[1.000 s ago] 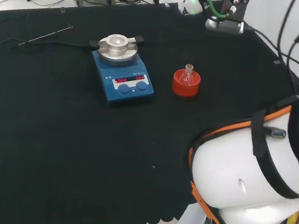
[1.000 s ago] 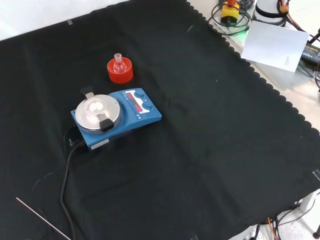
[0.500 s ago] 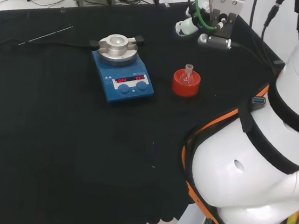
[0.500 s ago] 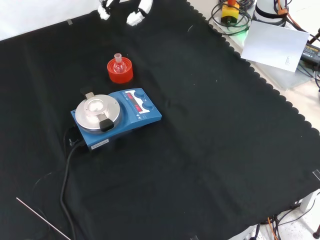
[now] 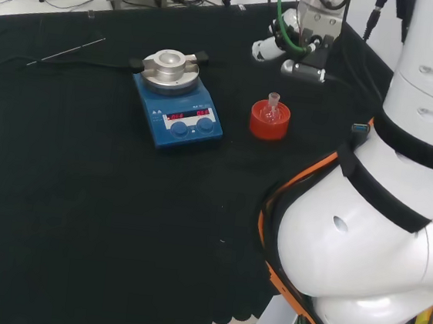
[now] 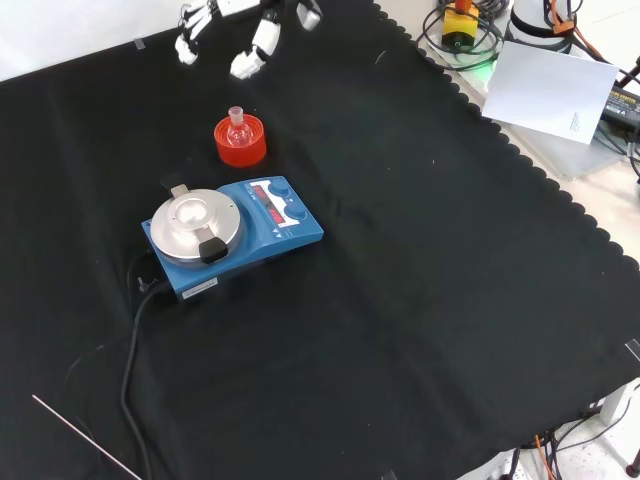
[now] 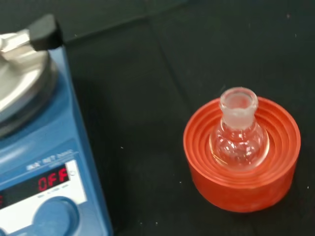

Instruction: Pick up the round-bottom flask.

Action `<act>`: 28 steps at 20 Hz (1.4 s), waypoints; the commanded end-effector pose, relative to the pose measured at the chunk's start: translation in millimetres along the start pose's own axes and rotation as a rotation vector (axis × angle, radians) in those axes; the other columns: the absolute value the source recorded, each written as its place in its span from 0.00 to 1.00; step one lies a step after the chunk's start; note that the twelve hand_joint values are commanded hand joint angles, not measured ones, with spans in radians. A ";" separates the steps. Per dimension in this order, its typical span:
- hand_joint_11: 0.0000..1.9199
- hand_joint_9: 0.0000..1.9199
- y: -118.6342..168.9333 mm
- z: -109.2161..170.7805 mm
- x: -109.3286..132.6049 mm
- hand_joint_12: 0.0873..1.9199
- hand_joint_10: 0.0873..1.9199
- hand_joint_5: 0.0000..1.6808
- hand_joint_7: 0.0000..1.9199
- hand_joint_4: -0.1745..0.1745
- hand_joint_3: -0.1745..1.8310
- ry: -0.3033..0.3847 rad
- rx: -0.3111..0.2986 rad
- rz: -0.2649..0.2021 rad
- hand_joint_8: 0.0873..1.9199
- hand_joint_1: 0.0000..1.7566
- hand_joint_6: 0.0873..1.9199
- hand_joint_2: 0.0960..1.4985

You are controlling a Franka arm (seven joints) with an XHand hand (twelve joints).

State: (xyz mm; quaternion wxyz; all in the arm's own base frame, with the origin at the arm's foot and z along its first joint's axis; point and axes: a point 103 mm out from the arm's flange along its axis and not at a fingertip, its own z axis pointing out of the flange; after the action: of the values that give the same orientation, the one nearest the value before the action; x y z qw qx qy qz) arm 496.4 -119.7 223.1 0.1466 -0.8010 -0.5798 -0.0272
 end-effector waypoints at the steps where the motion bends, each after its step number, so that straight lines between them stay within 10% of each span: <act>1: 0.00 0.16 30.4 27.8 -20.7 0.62 0.29 0.26 0.10 0.40 0.38 0.035 -0.010 0.030 0.25 0.39 0.00 0.46; 28: 0.00 0.16 28.8 99.3 -76.8 0.60 0.29 0.28 0.10 0.42 0.36 0.038 0.045 0.017 0.25 0.41 0.00 0.40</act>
State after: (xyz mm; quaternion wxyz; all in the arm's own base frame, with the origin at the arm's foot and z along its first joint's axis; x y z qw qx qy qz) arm 488.5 -170.9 118.7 0.1745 -0.8052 -0.5661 -0.0278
